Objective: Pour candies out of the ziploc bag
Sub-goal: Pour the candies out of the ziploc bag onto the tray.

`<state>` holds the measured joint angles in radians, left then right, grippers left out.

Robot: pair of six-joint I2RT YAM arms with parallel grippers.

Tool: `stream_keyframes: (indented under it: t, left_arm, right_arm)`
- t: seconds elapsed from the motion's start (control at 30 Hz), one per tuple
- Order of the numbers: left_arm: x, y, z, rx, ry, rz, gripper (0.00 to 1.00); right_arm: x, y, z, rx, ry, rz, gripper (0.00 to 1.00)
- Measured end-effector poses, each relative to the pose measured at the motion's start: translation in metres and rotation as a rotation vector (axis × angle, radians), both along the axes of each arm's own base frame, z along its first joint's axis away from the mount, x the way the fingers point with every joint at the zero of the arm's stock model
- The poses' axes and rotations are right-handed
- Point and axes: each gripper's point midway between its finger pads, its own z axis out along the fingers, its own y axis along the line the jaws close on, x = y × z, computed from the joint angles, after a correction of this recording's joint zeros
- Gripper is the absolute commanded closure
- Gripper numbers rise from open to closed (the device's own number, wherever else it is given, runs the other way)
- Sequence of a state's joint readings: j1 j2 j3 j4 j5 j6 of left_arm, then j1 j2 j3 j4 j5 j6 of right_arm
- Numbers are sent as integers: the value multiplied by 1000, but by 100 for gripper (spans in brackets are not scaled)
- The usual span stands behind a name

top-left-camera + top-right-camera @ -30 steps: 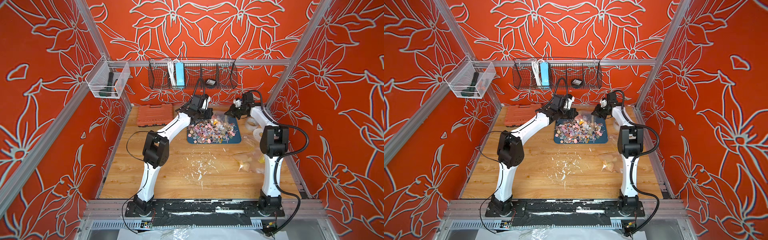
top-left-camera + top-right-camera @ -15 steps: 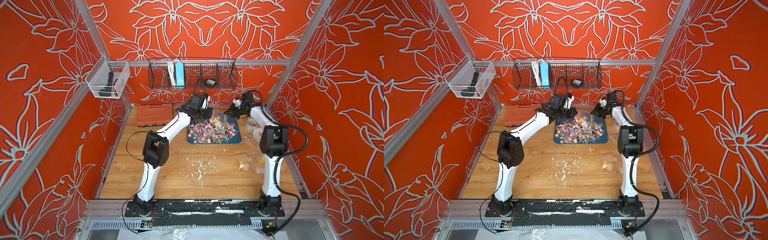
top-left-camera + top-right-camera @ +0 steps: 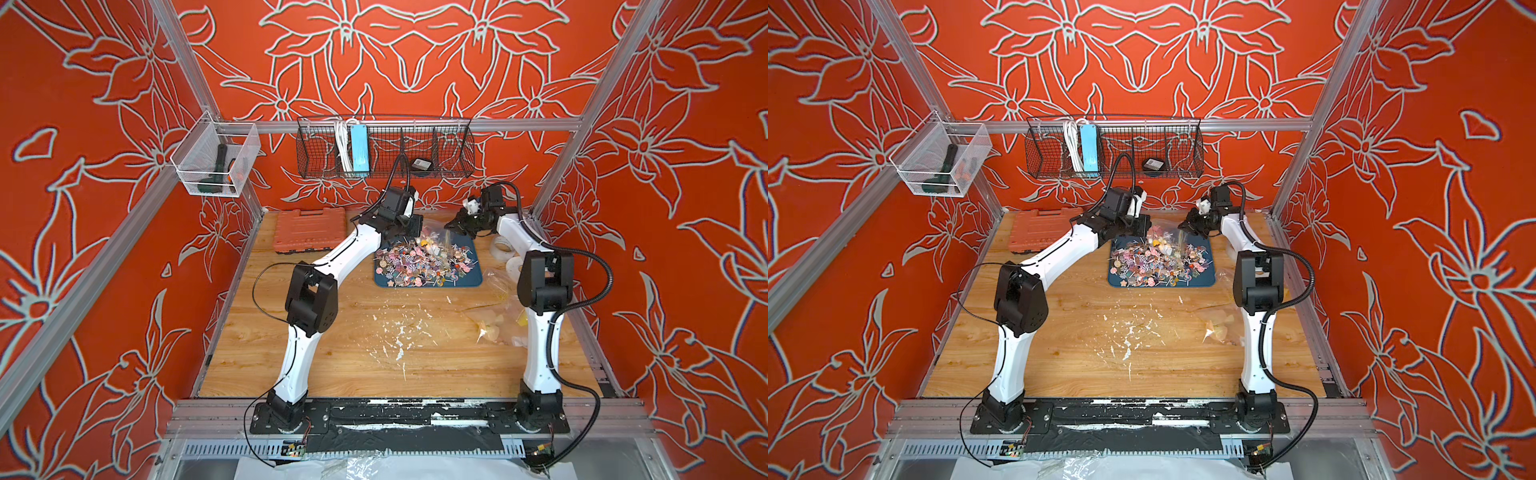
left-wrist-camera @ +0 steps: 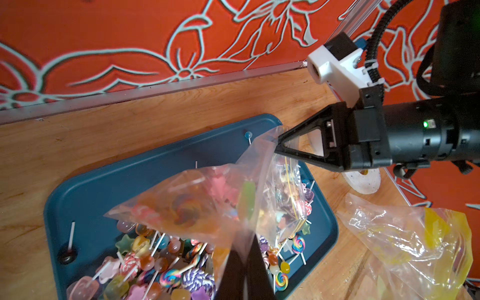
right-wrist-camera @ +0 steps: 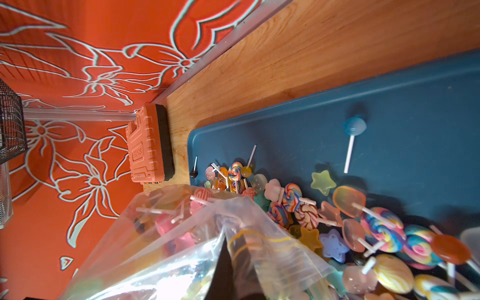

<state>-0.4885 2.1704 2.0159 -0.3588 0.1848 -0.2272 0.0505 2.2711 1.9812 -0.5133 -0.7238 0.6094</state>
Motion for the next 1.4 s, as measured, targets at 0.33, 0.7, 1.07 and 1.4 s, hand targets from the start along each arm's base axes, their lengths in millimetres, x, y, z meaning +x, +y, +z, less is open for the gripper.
stream_keyframes:
  t: [0.33,0.7,1.07,1.4]
  left_arm:
    - [-5,-2,12,-4,-21,-25,100]
    - [-8,-1,24,-6,-43,-33,100]
    - [-4,4,21,24,-56,-12,100]
    - [-5,17,20,57,-65,30,100]
  right_arm:
    - [-5,11,-8,54,4,36,100]
    - [-5,20,-2,98,-16,63,100]
    - [-5,25,-6,106,-9,71,100]
    - [-8,38,-9,107,-5,93,100]
